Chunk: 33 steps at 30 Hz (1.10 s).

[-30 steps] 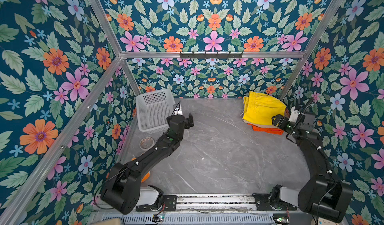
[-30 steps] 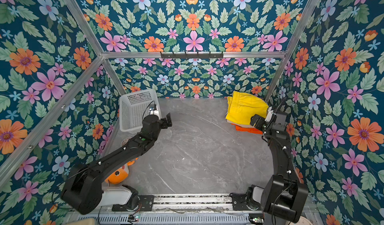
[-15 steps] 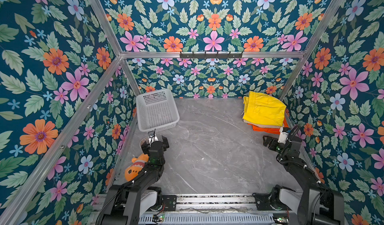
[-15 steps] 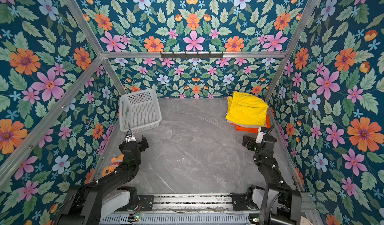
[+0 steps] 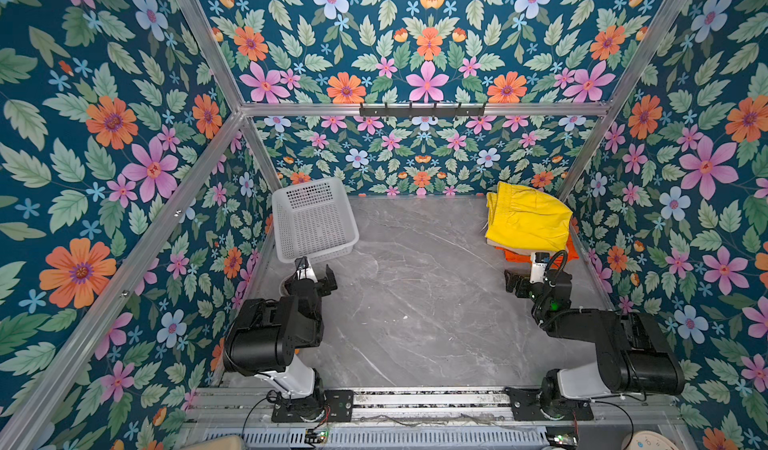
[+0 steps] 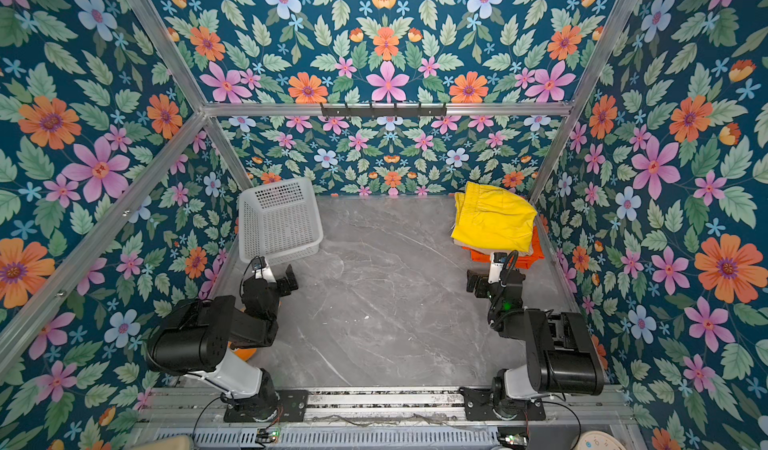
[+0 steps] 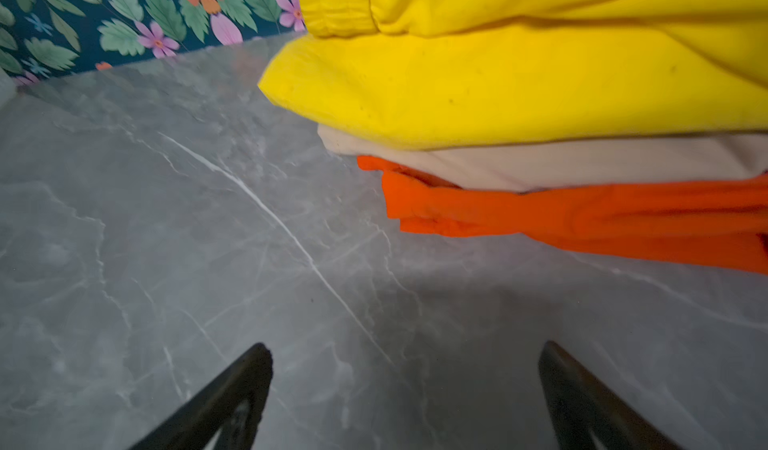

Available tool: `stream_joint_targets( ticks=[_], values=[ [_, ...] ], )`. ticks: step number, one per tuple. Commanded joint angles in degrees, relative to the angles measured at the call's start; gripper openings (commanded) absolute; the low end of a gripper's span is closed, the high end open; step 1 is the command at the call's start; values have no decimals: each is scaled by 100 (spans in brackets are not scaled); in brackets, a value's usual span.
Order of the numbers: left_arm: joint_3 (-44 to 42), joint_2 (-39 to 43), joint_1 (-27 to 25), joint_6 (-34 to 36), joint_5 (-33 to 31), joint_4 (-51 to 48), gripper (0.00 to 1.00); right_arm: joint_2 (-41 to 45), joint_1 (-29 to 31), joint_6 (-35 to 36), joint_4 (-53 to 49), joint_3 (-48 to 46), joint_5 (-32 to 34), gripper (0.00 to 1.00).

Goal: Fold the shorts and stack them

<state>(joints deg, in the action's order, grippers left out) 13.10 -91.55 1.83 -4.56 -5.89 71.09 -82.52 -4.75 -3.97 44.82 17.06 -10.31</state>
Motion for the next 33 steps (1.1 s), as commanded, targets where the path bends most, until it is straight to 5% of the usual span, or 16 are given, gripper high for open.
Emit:
stream_joint_targets(
  ticks=[1, 33],
  values=[
    [166, -56, 19, 93, 317, 221, 100, -48, 18, 70, 745, 46, 170, 99],
    [370, -42, -78, 412, 695, -192, 100, 24, 18, 72, 488, 101, 187, 99]
  ],
)
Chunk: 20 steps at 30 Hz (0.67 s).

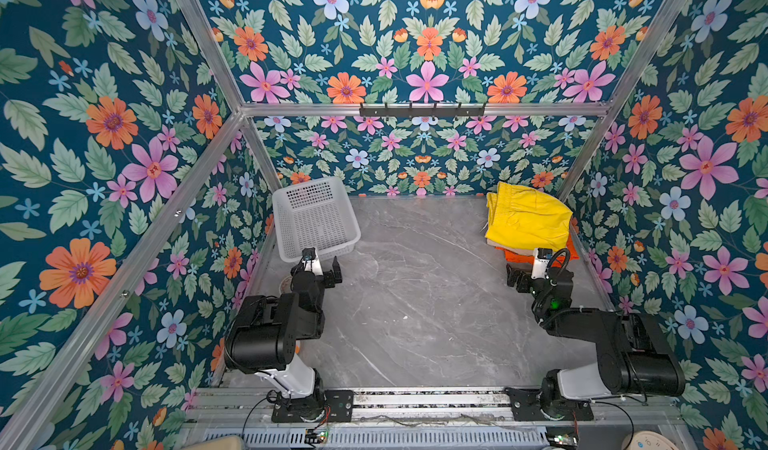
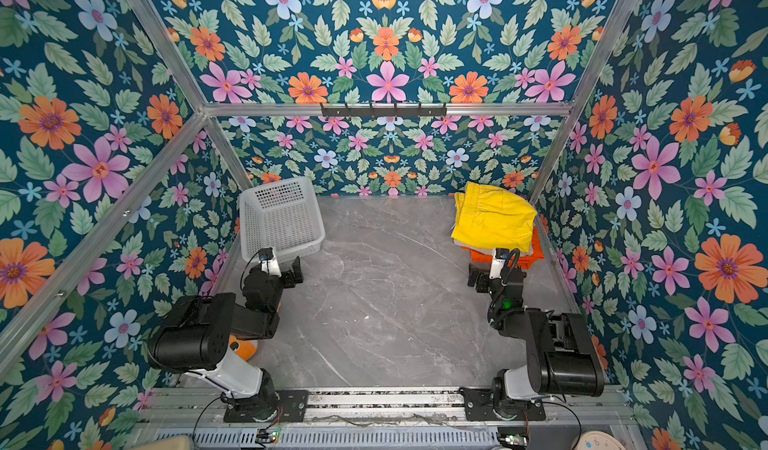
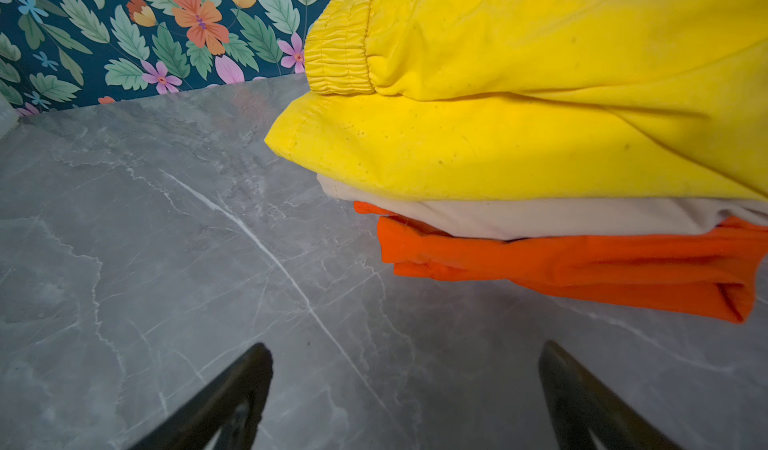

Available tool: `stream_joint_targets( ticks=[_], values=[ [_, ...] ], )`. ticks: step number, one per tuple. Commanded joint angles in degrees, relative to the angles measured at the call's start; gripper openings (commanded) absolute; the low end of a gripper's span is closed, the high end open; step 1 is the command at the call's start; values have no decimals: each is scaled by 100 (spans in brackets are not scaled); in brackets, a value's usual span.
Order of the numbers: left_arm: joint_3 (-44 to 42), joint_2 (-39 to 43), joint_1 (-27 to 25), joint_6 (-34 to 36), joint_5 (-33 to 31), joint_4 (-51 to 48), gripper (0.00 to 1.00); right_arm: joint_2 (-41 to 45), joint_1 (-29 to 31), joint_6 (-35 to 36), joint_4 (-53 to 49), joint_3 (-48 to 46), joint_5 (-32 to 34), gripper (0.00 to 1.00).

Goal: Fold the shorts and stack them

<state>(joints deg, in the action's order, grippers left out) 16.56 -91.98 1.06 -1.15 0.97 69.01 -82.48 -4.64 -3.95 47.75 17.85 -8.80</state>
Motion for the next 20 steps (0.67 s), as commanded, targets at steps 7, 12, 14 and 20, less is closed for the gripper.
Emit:
stream_joint_targets(
  ticks=[7, 12, 14, 20],
  values=[
    [31, 5, -6, 70, 8, 15, 100, 15, 7, 71, 191, 24, 36, 99],
    [32, -2, -3, 71, 8, 8, 100, 12, 7, 69, 191, 30, 36, 99],
    [63, -15, -3, 69, 0, -27, 100, 9, 4, 70, 197, 26, 36, 99],
    [26, 14, -9, 79, -18, -13, 100, 12, 7, 76, 191, 28, 36, 99]
  ],
)
